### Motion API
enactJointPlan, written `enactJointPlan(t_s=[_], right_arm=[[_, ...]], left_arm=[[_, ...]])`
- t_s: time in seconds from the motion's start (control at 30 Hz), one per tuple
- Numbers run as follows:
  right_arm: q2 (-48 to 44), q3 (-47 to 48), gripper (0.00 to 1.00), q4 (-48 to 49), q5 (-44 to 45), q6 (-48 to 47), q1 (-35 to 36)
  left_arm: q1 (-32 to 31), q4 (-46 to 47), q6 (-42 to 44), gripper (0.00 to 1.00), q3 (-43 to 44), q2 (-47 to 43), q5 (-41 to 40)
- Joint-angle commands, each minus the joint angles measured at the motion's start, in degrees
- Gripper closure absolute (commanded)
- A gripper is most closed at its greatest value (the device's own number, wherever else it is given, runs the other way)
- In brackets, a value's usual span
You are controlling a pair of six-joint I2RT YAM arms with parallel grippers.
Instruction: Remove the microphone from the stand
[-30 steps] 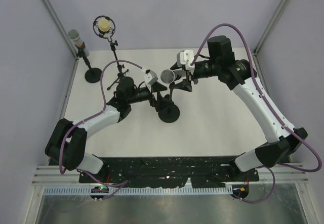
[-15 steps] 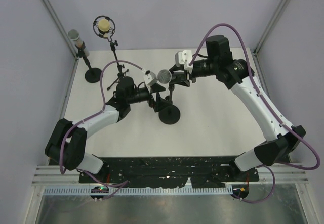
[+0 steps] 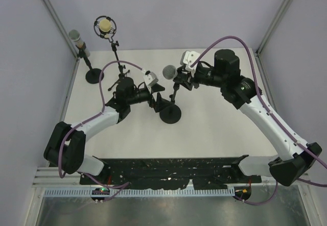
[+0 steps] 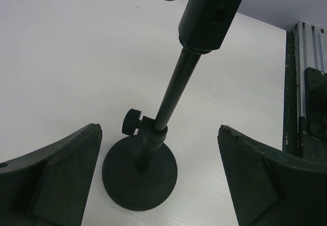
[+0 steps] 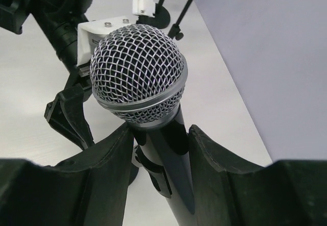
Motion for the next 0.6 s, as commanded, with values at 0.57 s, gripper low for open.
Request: enactJointPlan(t_s=[0.57], right_arm=[[-6.05,-2.27,0.59,7.34,13.70,20.19,5.27]], left_arm=[[-1.26,3.97,0.74,0.00,1.12,-1.03,7.08]])
